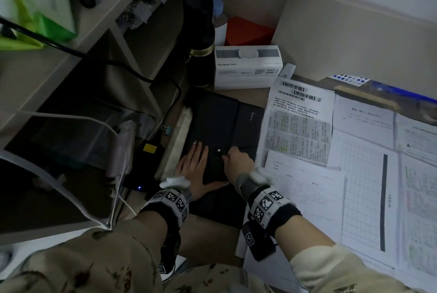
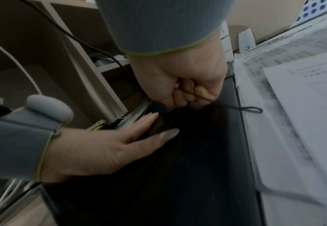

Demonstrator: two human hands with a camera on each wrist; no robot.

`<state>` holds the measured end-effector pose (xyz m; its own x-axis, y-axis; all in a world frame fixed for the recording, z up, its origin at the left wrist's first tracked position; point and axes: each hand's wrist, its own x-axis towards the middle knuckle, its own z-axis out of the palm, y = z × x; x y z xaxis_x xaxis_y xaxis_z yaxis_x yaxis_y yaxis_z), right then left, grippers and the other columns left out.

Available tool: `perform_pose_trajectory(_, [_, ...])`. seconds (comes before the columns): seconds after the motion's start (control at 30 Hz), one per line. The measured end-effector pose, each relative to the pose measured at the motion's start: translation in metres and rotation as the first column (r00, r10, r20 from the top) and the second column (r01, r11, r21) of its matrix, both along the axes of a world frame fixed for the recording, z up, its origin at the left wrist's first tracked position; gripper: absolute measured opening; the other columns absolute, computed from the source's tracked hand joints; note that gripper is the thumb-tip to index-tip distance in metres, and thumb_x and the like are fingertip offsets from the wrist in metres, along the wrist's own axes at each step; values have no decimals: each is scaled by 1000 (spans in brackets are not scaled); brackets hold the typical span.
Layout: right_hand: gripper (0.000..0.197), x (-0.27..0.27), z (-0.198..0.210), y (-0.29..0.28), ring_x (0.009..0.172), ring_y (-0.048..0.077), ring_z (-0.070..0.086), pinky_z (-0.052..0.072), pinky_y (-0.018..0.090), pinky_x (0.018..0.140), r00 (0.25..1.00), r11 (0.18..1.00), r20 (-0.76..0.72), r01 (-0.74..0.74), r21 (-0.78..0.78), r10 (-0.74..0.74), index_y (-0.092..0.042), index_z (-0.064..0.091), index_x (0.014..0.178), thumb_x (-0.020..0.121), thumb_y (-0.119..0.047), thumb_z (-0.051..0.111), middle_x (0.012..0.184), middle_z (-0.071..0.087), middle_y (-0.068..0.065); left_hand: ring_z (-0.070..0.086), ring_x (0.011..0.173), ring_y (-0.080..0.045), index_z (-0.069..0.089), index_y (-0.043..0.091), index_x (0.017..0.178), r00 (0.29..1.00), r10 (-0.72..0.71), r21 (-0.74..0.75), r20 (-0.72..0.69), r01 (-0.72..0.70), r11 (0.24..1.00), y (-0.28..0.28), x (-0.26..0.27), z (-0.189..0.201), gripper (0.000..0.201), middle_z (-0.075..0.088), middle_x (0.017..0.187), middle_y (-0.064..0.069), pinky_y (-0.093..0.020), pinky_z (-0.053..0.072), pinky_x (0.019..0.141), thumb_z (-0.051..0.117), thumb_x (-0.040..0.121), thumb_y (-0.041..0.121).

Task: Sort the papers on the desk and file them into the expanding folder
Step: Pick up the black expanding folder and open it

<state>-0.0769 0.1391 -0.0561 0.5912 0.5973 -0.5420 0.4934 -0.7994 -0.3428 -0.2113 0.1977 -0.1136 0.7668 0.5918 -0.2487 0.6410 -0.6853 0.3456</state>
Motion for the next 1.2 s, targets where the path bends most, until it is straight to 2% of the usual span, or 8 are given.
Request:
perform_pose_trajectory(0.23, [30, -1, -4, 10, 104, 31, 62, 44, 32, 78, 991, 984, 11, -133, -116, 135, -11, 57, 113, 94, -32, 49, 114, 64, 11, 43, 136, -25, 40, 9, 144, 1000, -13, 18, -5, 13, 1000, 1, 0, 5, 110, 42, 149, -15, -40, 45, 98, 9, 75, 89])
perform_pose_trajectory(0.33, [22, 2, -5, 14, 97, 27, 63, 47, 29, 78, 983, 987, -99, -154, 47, 158, -14, 66, 96, 92, -31, 52, 104, 66, 8, 37, 140, -23, 40, 9, 145, 1000, -3, 0, 3, 3, 1000, 0, 1, 8, 116, 38, 151, -14, -41, 41, 102, 9, 71, 93])
perform_pose_trajectory(0.53, [16, 10, -14, 13, 101, 16, 49, 37, 20, 91, 980, 872, -192, 137, 470, -50, -4, 73, 89, 84, -18, 69, 110, 49, 6, 16, 147, -15, 25, 14, 152, 999, 23, 47, 27, -24, 999, 0, 3, 3, 120, 19, 160, -7, -37, 26, 114, 21, 64, 96])
perform_pose_trajectory(0.63, [11, 19, -11, 18, 87, 14, 53, 44, 28, 85, 948, 828, -291, 261, 497, -125, -7, 69, 81, 87, -15, 64, 92, 55, 1, 22, 146, -17, 28, 14, 151, 999, 45, 71, 0, -45, 996, -1, 3, 3, 116, 22, 159, -8, -37, 31, 111, 25, 67, 94])
perform_pose_trajectory(0.8, [23, 31, -3, 23, 49, 24, 52, 48, 35, 60, 753, 744, -565, 581, 329, -338, -15, 52, 72, 95, -16, 48, 69, 65, 3, 0, 149, -12, 8, 19, 155, 999, 30, 85, -20, -28, 996, 1, 2, 0, 121, 0, 163, -2, -33, 15, 117, 21, 62, 96])
perform_pose_trajectory(0.97, [30, 25, 9, 16, 102, 34, 60, 45, 35, 89, 910, 945, -311, 314, 93, -272, -9, 61, 107, 90, -27, 44, 108, 64, 13, 11, 149, -15, 17, 17, 154, 1000, 25, 94, 5, -25, 995, -1, 1, -1, 121, 10, 162, -5, -36, 22, 115, 19, 63, 96])
perform_pose_trajectory(1.1, [32, 4, 23, 23, 103, 38, 59, 41, 33, 76, 989, 988, -77, 132, 80, -126, -5, 43, 117, 92, -24, 46, 114, 60, 16, -1, 147, -10, 9, 19, 155, 1000, 20, 71, 8, -21, 997, 0, 2, 1, 122, 1, 162, -3, -35, 16, 117, 14, 60, 96])
perform_pose_trajectory(1.2, [39, -2, 22, 20, 102, 37, 61, 40, 33, 74, 989, 987, -34, 145, 64, -143, -4, 33, 122, 92, -23, 48, 114, 60, 16, 20, 146, -15, 24, 15, 152, 999, 39, 56, 2, -39, 998, 0, 2, 3, 119, 21, 159, -7, -38, 31, 110, 14, 65, 96])
